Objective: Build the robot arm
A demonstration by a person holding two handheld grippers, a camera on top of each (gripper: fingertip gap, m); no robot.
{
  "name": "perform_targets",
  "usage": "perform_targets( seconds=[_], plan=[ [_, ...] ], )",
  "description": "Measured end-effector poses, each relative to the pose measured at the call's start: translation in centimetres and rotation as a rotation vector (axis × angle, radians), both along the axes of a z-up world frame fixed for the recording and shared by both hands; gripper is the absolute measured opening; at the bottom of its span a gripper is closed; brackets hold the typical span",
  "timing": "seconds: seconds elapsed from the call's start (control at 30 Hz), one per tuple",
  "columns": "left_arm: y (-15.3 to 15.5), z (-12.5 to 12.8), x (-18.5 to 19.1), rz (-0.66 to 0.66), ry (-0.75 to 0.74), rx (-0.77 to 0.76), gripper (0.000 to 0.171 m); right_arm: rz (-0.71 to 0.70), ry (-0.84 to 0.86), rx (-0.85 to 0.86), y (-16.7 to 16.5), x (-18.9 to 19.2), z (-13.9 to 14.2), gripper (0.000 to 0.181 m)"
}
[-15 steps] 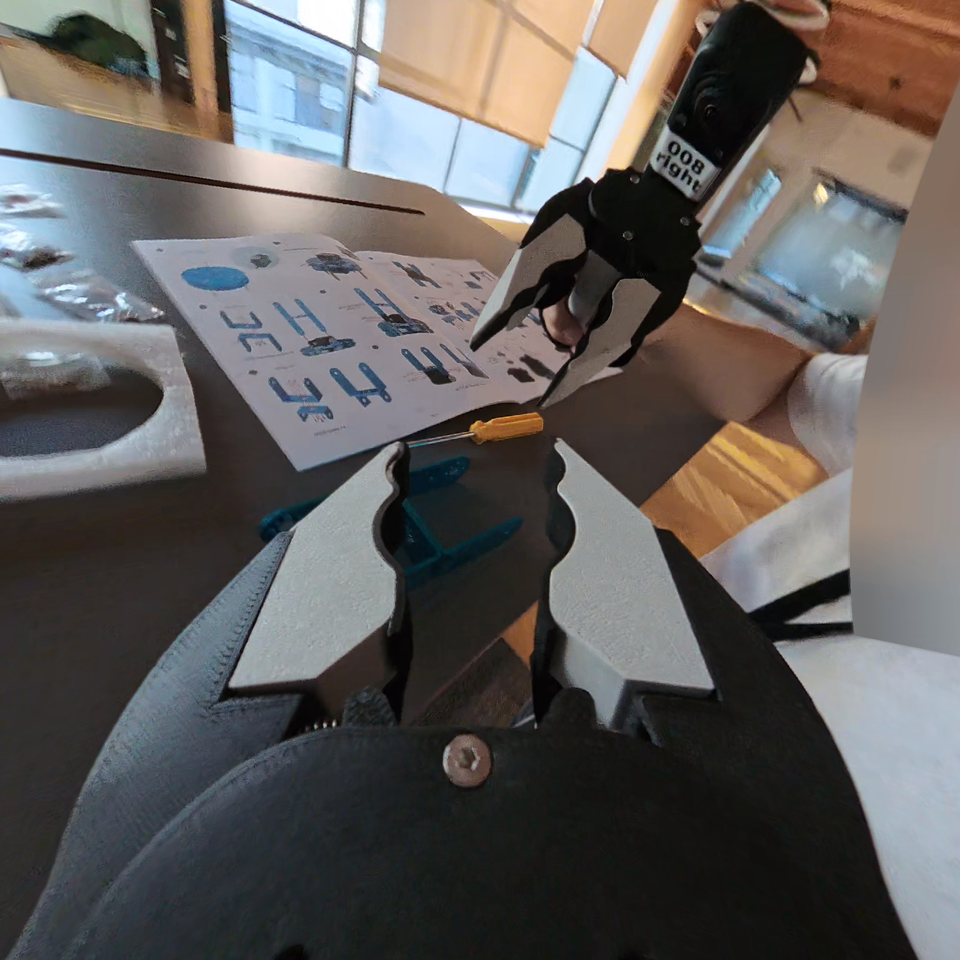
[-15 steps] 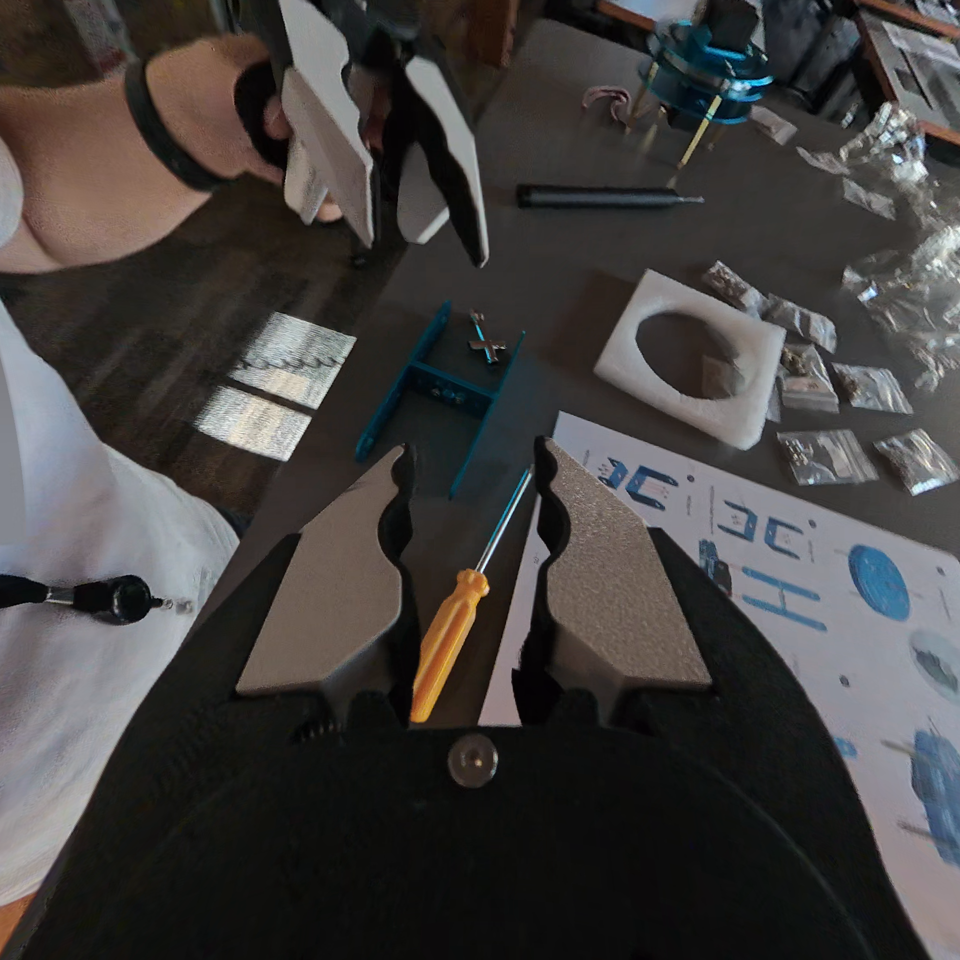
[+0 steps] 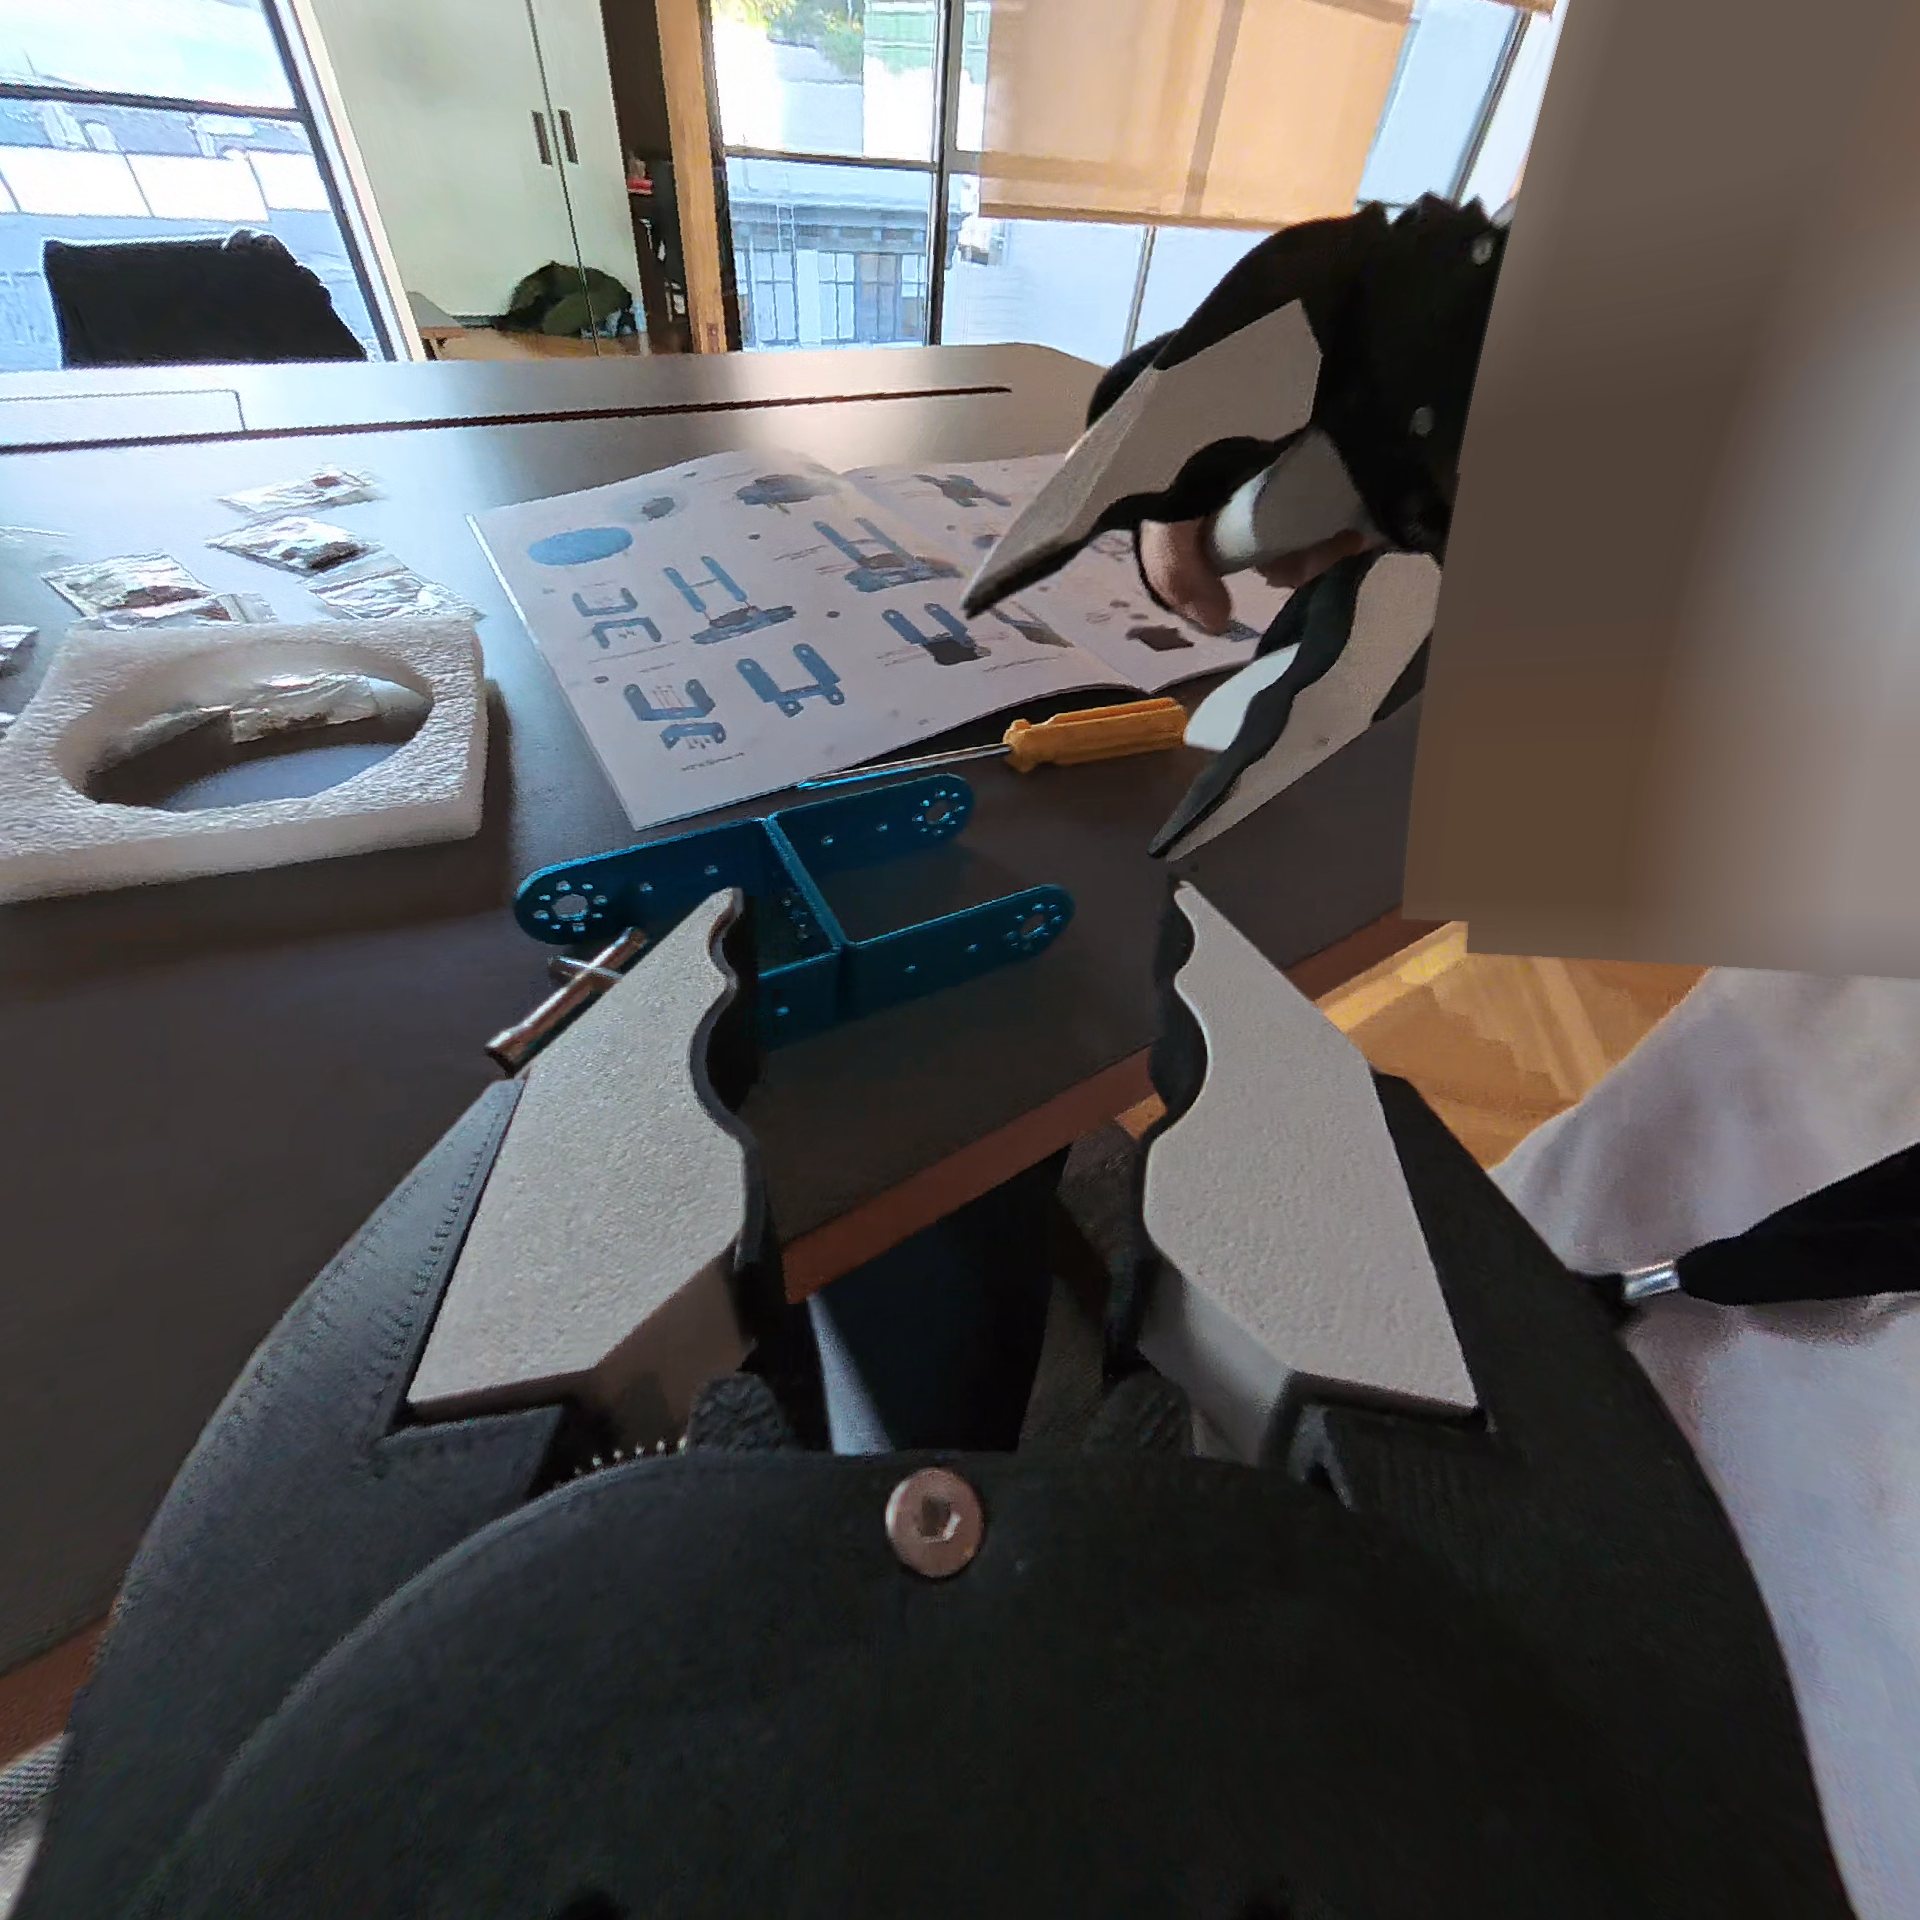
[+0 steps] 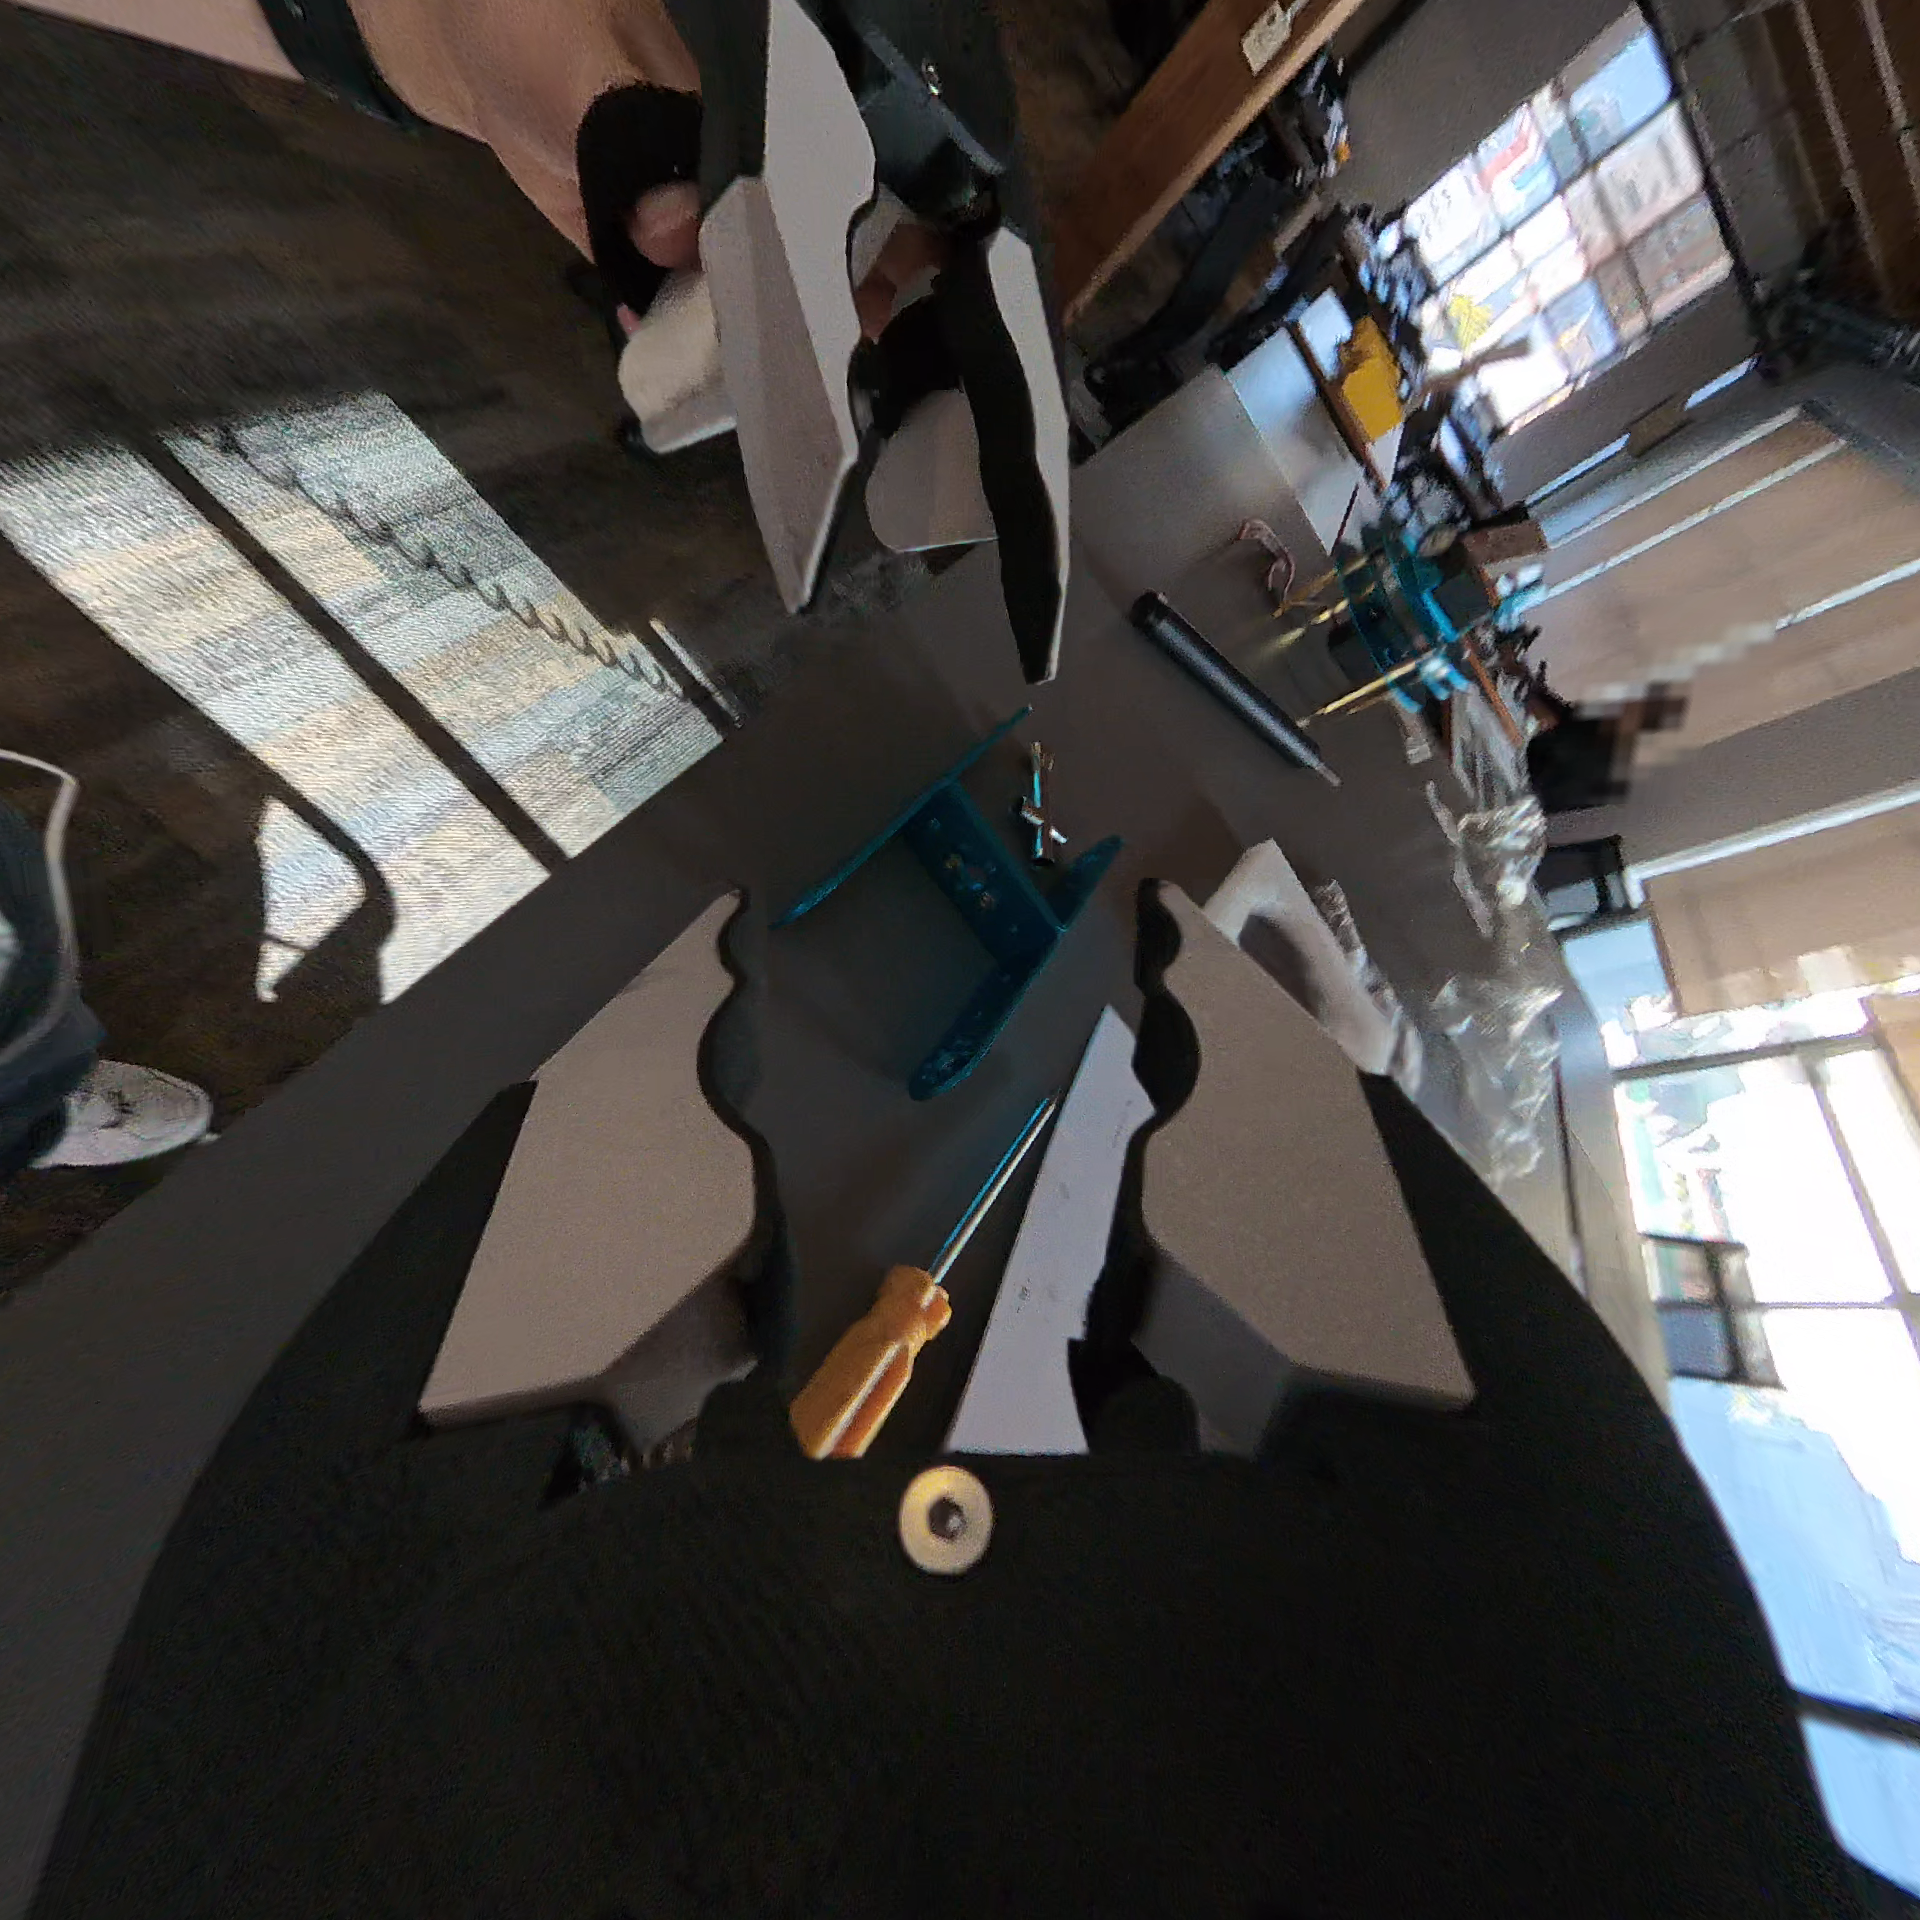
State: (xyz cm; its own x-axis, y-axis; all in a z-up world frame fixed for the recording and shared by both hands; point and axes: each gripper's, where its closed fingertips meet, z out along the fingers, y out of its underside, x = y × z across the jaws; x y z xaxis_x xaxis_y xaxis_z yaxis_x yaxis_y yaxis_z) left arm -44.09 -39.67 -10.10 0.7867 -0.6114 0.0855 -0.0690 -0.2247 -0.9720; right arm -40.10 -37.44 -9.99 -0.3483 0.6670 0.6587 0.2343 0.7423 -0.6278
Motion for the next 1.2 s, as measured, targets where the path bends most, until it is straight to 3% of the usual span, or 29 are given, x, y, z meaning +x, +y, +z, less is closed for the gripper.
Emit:
perform_targets(
  seconds=[0.13,0.23,0.33,0.43,0.53,0.7,1.2],
  plan=[
    [0.8,0.4,-1.0,-0.124,0.040,0.041,0.065,-0.165,-0.079,-0.388,-0.3,-0.7,0.2,0.058],
    [1.0,0.4,-1.8,-0.256,0.073,0.051,0.056,-0.337,-0.077,-0.610,1.4,-1.3,1.2,0.059],
    [2.0,-0.3,-2.1,-0.311,0.115,0.051,0.055,-0.493,-0.090,-0.712,3.9,-1.7,0.7,0.060],
    [2.4,-0.7,-1.4,-0.332,0.104,0.056,0.055,-0.521,-0.169,-0.784,3.9,-2.6,-0.7,0.057],
    [2.9,-1.3,-1.3,-0.308,0.143,0.087,0.053,-0.530,-0.319,-0.785,3.7,-2.7,-2.3,0.059],
    [3.1,-2.7,-1.3,-0.327,0.228,0.107,0.045,-0.525,-0.405,-0.795,3.7,-3.6,-3.4,0.061],
    [3.0,-2.9,-1.0,-0.322,0.210,0.122,0.033,-0.529,-0.429,-0.763,3.9,-4.9,-4.9,0.052]
  ],
)
